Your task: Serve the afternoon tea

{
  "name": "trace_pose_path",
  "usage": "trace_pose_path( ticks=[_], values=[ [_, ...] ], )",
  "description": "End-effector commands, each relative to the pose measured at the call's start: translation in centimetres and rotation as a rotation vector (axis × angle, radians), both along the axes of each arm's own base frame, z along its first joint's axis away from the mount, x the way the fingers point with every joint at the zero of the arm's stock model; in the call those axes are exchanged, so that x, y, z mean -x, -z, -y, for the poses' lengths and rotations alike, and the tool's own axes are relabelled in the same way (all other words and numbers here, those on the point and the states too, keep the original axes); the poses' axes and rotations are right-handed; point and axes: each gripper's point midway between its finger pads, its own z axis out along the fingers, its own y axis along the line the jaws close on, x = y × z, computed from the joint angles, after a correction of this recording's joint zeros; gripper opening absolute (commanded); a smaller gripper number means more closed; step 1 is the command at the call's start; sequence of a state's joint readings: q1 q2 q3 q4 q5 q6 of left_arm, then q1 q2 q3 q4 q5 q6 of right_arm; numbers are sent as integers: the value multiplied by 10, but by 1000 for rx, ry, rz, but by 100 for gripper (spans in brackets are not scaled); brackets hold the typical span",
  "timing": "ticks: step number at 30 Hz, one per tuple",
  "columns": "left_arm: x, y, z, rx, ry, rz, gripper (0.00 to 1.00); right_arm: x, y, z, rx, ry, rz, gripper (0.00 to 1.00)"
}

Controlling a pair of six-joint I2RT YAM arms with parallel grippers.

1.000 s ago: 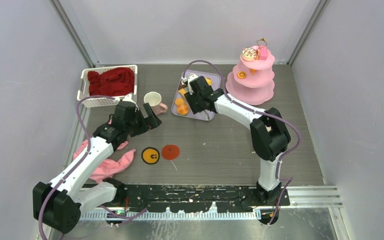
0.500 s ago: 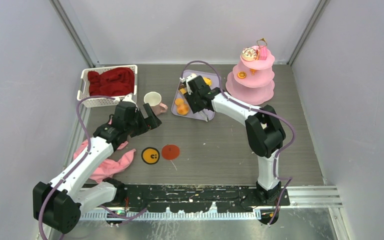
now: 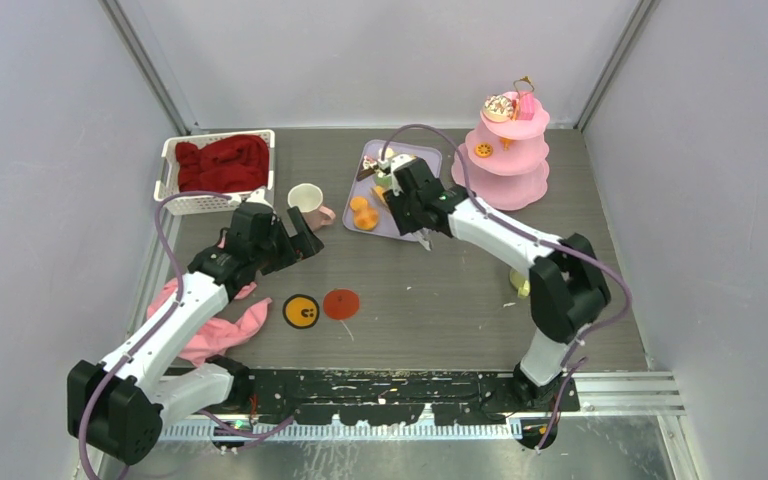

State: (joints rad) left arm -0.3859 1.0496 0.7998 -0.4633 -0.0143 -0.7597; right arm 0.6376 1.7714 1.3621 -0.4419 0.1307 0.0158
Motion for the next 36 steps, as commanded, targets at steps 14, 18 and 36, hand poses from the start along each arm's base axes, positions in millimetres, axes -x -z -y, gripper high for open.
trace_pose_path(
  ticks=[14, 18, 36],
  values=[
    [-12, -14, 13, 59, 36, 49, 93, 60, -104, 106, -237, 318, 186, 19],
    [-12, -14, 15, 63, 42, 49, 93, 58, -119, 154, -240, 444, 220, 20],
    [-16, -14, 19, 69, 53, 49, 93, 22, -146, 257, -245, 698, 298, 21]
  ],
)
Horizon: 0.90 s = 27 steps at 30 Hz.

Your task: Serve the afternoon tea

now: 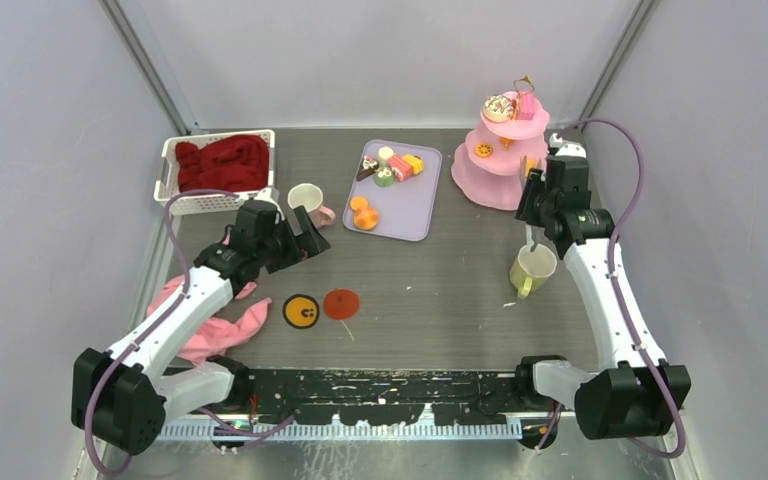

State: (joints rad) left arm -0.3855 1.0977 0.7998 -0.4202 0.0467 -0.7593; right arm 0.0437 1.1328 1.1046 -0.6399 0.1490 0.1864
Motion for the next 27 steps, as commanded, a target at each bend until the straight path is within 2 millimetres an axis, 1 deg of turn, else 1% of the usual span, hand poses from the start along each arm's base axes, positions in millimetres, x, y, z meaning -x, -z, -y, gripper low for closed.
trace_pose_path(
  ticks=[1, 5, 7, 10, 13, 16, 19, 24, 26, 27],
  values=[
    [-12, -19, 5, 33, 5, 68, 93, -35, -41, 1, -15, -8, 148, 21],
    [-10, -18, 2, 23, 0, 71, 93, -53, -42, 7, -20, 8, 161, 21],
    [-10, -17, 0, 14, -6, 67, 93, -63, -39, 8, -23, 7, 159, 21],
    [-9, -17, -3, 6, -9, 67, 93, -73, -39, 8, -43, -1, 154, 21],
    [-10, -18, -11, -12, -36, 70, 93, -82, -40, 8, -50, -8, 151, 22],
    [-11, -21, -13, -5, -42, 80, 94, -90, -39, 15, -33, 12, 143, 22],
    [-11, -19, -13, -4, -38, 70, 94, -99, -34, 18, -35, 14, 137, 22],
    [-10, -17, -11, 1, -37, 60, 94, -110, -16, 22, -27, 26, 97, 24],
    [-10, -18, -11, 3, -39, 61, 94, -112, -11, 26, -19, 38, 90, 27],
    [-10, -18, -11, 5, -39, 61, 94, -113, -8, 26, -18, 38, 87, 30]
  ],
)
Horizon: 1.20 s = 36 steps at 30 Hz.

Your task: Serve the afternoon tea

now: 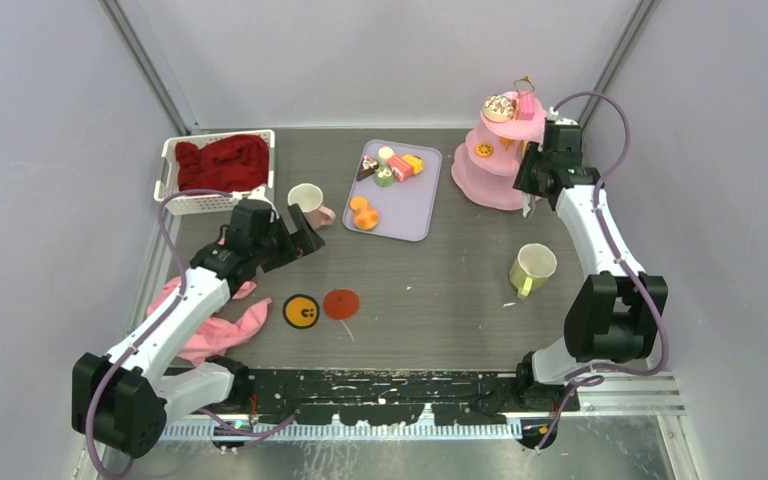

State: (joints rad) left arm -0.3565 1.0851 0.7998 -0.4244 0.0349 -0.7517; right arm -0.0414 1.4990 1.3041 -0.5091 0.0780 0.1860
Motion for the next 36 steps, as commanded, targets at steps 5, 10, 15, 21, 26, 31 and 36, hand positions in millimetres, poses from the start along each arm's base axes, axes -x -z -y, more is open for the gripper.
trace_pose_path(
  ticks=[5, 10, 15, 21, 26, 31, 36],
  values=[
    [-6, -16, 1, 21, -5, 47, 93, -24, -27, 6, 21, 8, 122, 43],
    [-6, -17, 1, 24, -6, 47, 93, -21, -31, 4, 7, 9, 137, 47],
    [-5, -16, 2, 31, -4, 43, 93, -17, -29, 3, 0, 13, 136, 49],
    [-4, -18, 2, 35, -3, 46, 93, -6, -42, 2, -11, 21, 172, 49],
    [-2, -18, 3, 41, 2, 46, 93, 14, -62, -1, -16, 18, 214, 49],
    [-2, -18, 5, 52, 7, 46, 93, 38, -66, -5, -27, 1, 211, 45],
    [-1, -20, 6, 61, 14, 54, 93, 66, -61, -24, -97, -65, 207, 38]
  ],
)
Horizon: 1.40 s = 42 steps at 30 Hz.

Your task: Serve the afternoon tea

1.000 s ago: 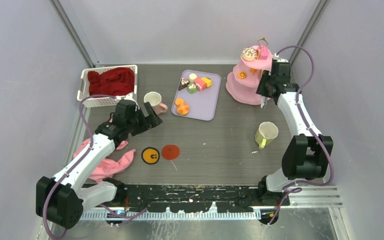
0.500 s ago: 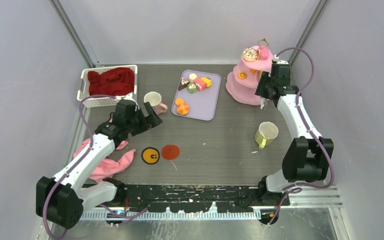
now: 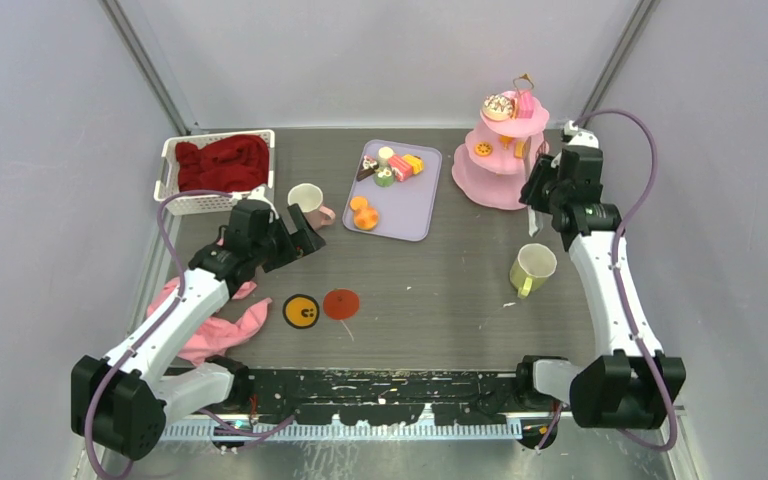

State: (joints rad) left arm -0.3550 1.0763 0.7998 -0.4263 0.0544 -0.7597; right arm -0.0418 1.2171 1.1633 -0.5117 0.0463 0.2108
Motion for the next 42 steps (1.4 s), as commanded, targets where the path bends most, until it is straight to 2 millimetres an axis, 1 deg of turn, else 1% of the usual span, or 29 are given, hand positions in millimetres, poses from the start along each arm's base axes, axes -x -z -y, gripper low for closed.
trace_pose_path(
  ticks=[1, 4, 7, 9, 10, 11, 12, 15, 17, 19, 21, 24, 28, 32, 38, 42],
  values=[
    [-3, -17, 4, 44, 5, 54, 93, 21, -16, -20, -74, -75, 66, 36],
    [-3, -15, 5, 50, 10, 52, 93, 38, -15, -37, -113, -134, 57, 32],
    [-3, -16, 6, 52, 12, 50, 93, 50, -12, -58, -126, -196, 46, 26],
    [-3, -17, 5, 53, 9, 55, 93, 55, -6, -74, -119, -234, 24, 21],
    [-3, -18, 4, 48, 5, 57, 93, 57, -3, -84, -109, -254, 12, 19],
    [-2, -18, 3, 45, 3, 60, 93, 58, 0, -98, -93, -286, 1, 16],
    [-2, -18, 2, 40, -2, 59, 93, 61, 4, -118, -83, -340, -10, 14],
    [-1, -18, -1, 32, -14, 60, 93, 59, 15, -163, -80, -445, -36, 9],
    [0, -18, -2, 30, -17, 58, 93, 53, 24, -193, -76, -509, -53, 9],
    [1, -18, -4, 25, -22, 57, 93, 45, 26, -222, -82, -576, -53, 8],
    [3, -18, -6, 18, -29, 55, 93, 35, 29, -246, -78, -633, -55, 8],
    [4, -19, -8, 11, -37, 59, 93, 19, 37, -273, -53, -691, -78, 7],
    [6, -18, -10, 8, -40, 56, 93, -2, 41, -291, -28, -725, -83, 7],
    [6, -17, -12, 5, -50, 56, 93, -16, 46, -306, -24, -760, -99, 7],
    [7, -16, -13, 2, -55, 55, 93, -31, 69, -320, -5, -791, -155, 6],
    [7, -18, -14, -1, -60, 57, 93, -32, 86, -326, 4, -824, -211, 4]
  ],
)
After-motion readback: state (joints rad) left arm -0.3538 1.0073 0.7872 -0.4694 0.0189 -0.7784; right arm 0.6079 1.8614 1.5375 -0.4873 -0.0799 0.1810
